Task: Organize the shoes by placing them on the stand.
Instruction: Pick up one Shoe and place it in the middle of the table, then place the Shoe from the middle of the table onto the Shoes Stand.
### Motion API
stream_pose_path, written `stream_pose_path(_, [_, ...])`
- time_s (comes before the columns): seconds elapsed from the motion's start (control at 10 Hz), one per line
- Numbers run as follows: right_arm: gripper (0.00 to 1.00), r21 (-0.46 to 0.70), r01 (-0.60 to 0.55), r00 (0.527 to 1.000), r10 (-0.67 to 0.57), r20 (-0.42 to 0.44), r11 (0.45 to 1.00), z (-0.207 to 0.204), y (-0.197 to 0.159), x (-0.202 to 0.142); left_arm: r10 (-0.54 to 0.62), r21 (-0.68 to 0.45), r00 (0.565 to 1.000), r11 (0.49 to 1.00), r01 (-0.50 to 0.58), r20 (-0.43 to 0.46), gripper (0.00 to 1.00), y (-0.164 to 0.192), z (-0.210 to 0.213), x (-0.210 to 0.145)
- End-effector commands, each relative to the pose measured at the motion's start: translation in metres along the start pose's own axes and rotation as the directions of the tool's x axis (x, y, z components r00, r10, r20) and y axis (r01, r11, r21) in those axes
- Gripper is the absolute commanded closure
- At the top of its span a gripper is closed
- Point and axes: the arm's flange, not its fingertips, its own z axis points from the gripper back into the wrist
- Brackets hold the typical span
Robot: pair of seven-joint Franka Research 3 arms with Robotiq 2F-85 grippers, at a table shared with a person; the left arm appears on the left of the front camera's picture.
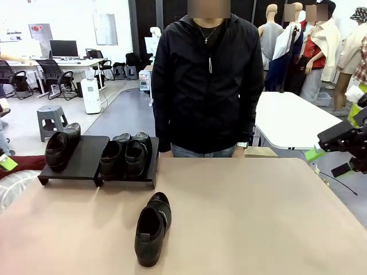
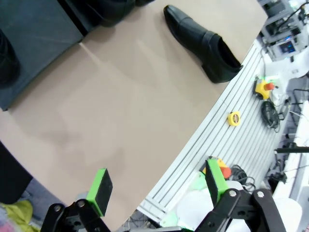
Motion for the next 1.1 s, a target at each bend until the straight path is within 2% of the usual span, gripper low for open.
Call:
stream_pose_path(0.0, [0.00,0.052,-0.009,1.000,0.008,0.024,0.999,0.0159,-0.0008,-0.0060,0.009,0.012,1.000,1.000,-0.009,0.004,0.00,-0.0019,-0.0013,-0.0012])
stream_pose_path(1.0, [0.00,0.052,-0.009,1.000,0.008,0.024,0.999,0.0159,-0.0008,-0.0060,0.009,0.012,1.000,1.000,-0.009,0.004,0.00,-0.0019,-0.0013,-0.0012])
